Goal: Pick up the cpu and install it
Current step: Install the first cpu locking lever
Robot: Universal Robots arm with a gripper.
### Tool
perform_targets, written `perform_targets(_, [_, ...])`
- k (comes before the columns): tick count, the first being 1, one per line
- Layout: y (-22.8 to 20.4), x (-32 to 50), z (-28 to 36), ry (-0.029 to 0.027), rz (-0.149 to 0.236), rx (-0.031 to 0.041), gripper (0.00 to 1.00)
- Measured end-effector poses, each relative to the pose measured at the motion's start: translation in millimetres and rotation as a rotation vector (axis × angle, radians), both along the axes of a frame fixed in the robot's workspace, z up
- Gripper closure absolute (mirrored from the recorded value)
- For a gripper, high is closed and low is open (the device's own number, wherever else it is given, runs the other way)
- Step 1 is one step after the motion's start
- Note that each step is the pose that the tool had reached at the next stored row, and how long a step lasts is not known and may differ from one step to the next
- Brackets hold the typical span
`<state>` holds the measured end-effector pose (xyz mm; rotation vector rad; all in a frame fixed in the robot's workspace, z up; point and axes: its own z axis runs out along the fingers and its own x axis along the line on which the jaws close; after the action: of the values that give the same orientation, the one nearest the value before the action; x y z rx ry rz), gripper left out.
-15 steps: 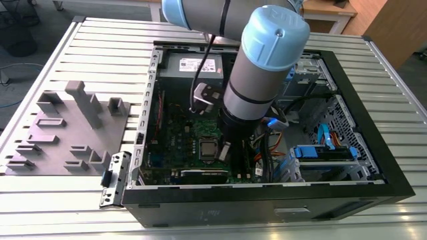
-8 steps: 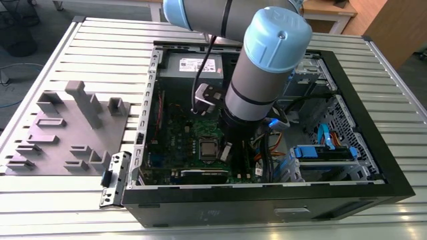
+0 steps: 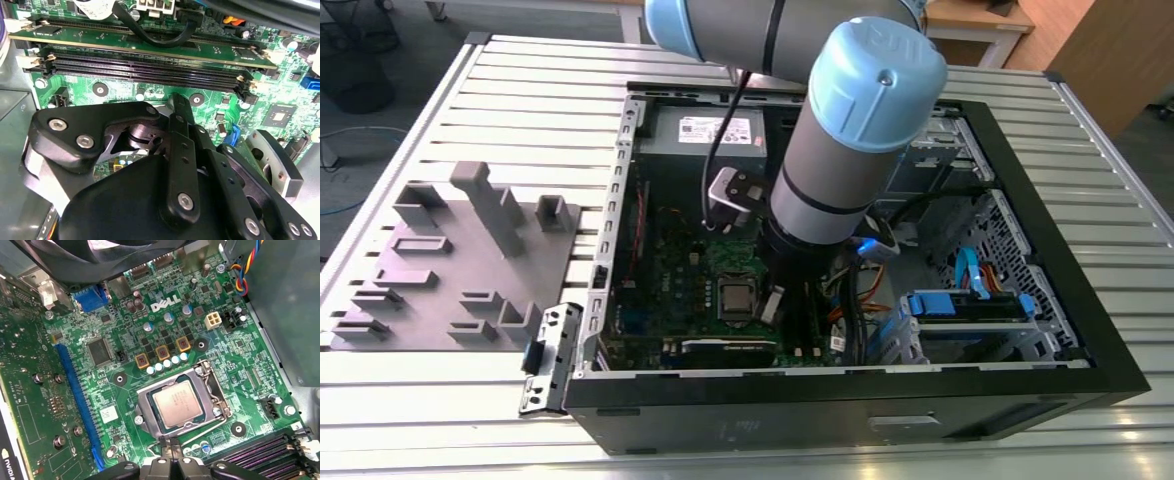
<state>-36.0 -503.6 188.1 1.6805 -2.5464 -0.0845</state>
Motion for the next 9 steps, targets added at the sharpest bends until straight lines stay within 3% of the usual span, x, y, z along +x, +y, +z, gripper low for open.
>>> perform_targets(9, [-2.2, -0.1, 1.6, -0.0002, 0.0, 0.0001, 0.89])
